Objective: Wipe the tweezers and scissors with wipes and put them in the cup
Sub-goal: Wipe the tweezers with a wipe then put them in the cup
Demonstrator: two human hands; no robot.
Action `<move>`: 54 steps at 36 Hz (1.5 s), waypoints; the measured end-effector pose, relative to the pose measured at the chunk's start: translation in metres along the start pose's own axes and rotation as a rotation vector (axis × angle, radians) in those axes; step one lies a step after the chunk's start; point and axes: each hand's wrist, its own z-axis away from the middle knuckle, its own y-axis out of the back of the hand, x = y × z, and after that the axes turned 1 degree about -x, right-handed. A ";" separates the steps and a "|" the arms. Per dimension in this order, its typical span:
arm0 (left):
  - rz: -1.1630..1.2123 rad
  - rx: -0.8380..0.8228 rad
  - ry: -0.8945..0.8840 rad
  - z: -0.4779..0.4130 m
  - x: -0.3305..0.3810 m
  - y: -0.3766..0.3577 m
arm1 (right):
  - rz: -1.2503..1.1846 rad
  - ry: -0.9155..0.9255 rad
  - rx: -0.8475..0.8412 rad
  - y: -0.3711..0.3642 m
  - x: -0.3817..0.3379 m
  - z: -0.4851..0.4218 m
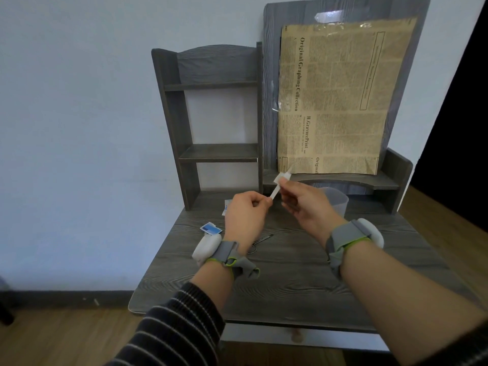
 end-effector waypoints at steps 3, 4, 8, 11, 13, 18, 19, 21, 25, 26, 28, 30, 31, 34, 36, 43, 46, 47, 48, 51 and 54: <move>-0.033 0.021 -0.024 -0.002 0.003 0.000 | 0.034 -0.010 -0.043 -0.006 0.008 0.002; -0.045 0.030 -0.026 -0.003 0.004 0.000 | 0.036 -0.013 -0.051 -0.007 0.010 0.003; -0.062 0.040 -0.034 -0.004 0.001 0.000 | 0.037 -0.022 -0.060 -0.006 0.011 0.003; -0.062 0.047 -0.055 -0.002 -0.001 -0.001 | 0.058 -0.025 -0.062 -0.004 0.012 0.003; -0.058 0.052 -0.060 -0.001 -0.001 -0.003 | 0.068 -0.031 -0.065 -0.003 0.013 0.004; -0.078 0.018 -0.068 -0.001 -0.001 -0.004 | 0.058 -0.052 -0.043 0.001 0.013 0.005; -0.082 0.004 -0.066 -0.001 0.000 -0.004 | 0.045 -0.057 -0.034 0.001 0.013 0.004; -0.095 -0.021 -0.061 -0.002 0.000 -0.004 | 0.016 -0.069 -0.017 0.002 0.013 0.004; -0.098 -0.058 -0.043 0.001 -0.001 -0.003 | -0.040 -0.077 0.027 0.005 0.007 -0.001; -0.096 -0.066 -0.042 0.002 -0.001 -0.003 | -0.055 -0.077 0.039 0.006 0.005 -0.002; -0.092 -0.088 -0.035 0.004 -0.002 -0.002 | -0.089 -0.073 0.072 0.008 0.000 -0.003; -0.081 -0.100 -0.019 0.005 -0.003 -0.002 | -0.107 -0.063 0.107 0.010 -0.005 -0.003; -0.071 -0.101 -0.011 0.005 -0.003 -0.002 | -0.105 -0.056 0.115 0.010 -0.006 -0.002; -0.049 -0.089 0.004 0.005 -0.001 -0.004 | -0.090 -0.044 0.121 0.010 -0.007 -0.003; -0.052 -0.065 0.010 0.005 0.000 -0.006 | -0.084 -0.039 0.118 0.010 -0.006 -0.004; -0.131 -0.017 0.005 0.002 0.001 -0.007 | 0.003 -0.015 0.029 0.004 0.003 0.002; -0.152 -0.004 -0.003 0.002 0.001 -0.007 | 0.040 -0.004 0.020 0.001 0.008 0.005; -0.156 0.000 -0.007 0.002 0.002 -0.007 | 0.052 -0.002 0.014 0.000 0.010 0.006; -0.162 0.006 -0.012 0.002 0.002 -0.006 | 0.064 -0.003 0.006 -0.001 0.013 0.006; -0.192 0.008 -0.029 0.001 0.003 -0.006 | 0.087 -0.011 -0.013 -0.003 0.017 0.008; -0.210 -0.001 -0.039 0.001 0.003 -0.005 | 0.098 -0.016 -0.017 -0.002 0.018 0.008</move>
